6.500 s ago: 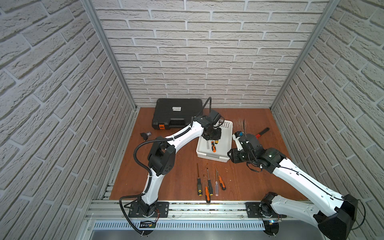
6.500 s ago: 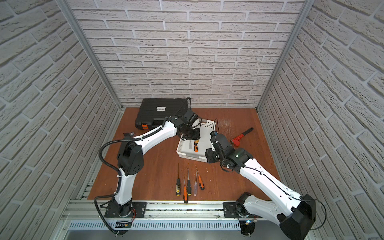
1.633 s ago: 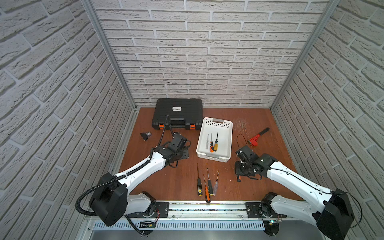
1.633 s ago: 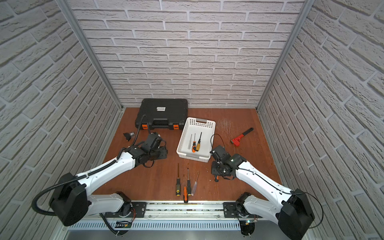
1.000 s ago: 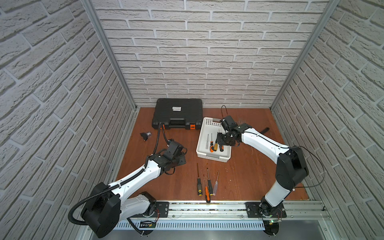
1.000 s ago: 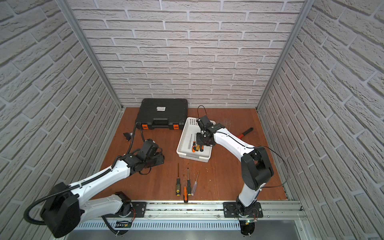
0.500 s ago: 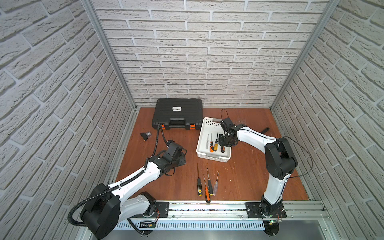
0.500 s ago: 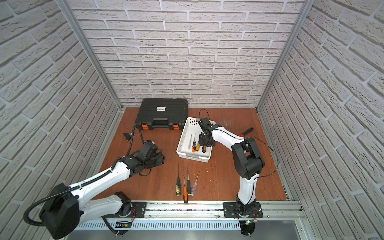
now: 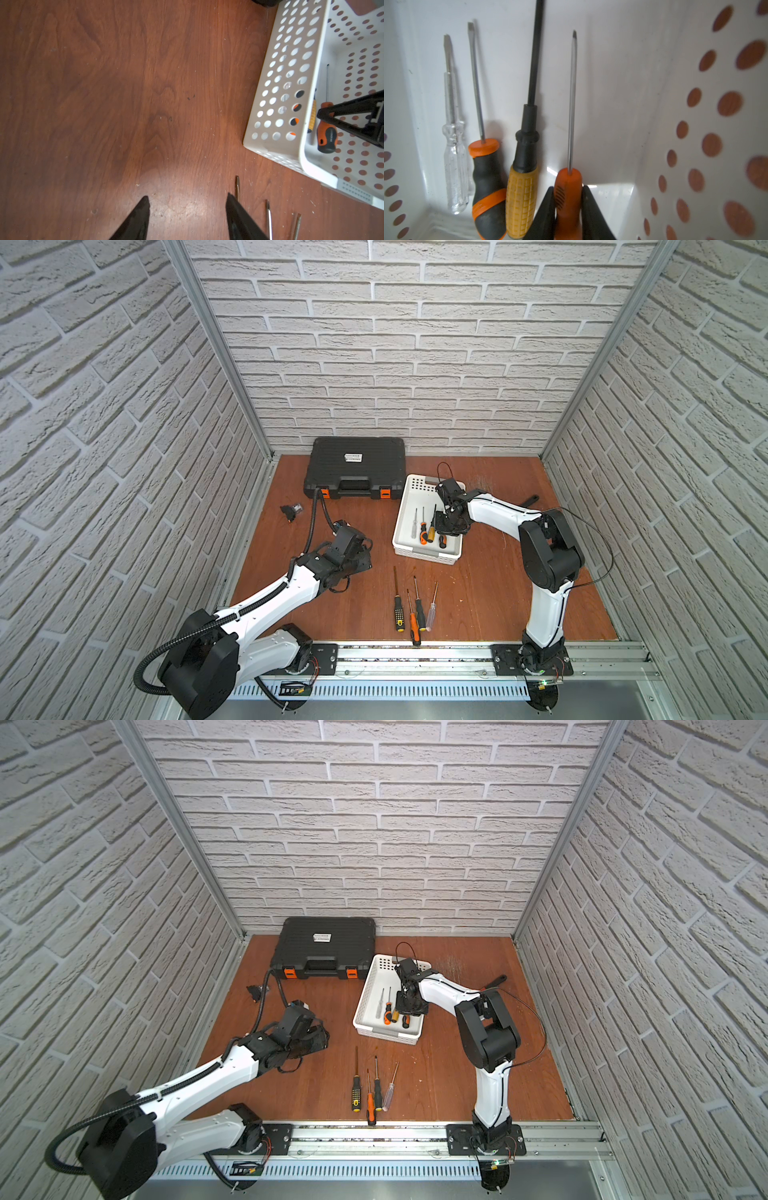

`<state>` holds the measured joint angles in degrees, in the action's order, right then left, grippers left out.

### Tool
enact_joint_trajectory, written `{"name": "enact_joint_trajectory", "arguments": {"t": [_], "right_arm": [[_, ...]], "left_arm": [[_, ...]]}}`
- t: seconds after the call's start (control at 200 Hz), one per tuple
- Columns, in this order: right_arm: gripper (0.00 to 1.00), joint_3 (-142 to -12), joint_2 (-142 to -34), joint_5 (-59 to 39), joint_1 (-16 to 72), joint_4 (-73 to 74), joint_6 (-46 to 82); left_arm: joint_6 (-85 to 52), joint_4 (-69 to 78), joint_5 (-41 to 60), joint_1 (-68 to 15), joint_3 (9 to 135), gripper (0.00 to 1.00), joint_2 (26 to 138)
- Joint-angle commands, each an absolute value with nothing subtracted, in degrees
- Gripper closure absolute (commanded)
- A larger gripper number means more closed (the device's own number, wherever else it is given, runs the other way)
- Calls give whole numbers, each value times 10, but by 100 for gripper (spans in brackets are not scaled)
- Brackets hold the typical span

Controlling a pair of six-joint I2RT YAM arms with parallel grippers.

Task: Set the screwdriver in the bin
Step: 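Carry the orange-handled screwdriver over the basket with the right gripper, then release the orange screwdriver in the basket while the left gripper reaches the yellow-black screwdriver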

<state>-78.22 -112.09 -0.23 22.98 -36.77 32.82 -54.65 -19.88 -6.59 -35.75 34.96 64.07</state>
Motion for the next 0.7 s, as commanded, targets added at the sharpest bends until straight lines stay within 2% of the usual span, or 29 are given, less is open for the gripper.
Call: {"name": "enact_joint_trajectory", "arguments": {"t": [0.0, 0.395, 0.695], "right_arm": [[69, -798, -1117, -2, 230, -360, 329], [67, -825, -1052, -14, 245, -363, 299], [67, -773, -936, 10, 302, -343, 271]], "left_arm": [[-536, -189, -69, -354, 356, 40, 634], [-497, -231, 10, -362, 387, 42, 658], [-525, -279, 30, -468, 416, 43, 716]]}}
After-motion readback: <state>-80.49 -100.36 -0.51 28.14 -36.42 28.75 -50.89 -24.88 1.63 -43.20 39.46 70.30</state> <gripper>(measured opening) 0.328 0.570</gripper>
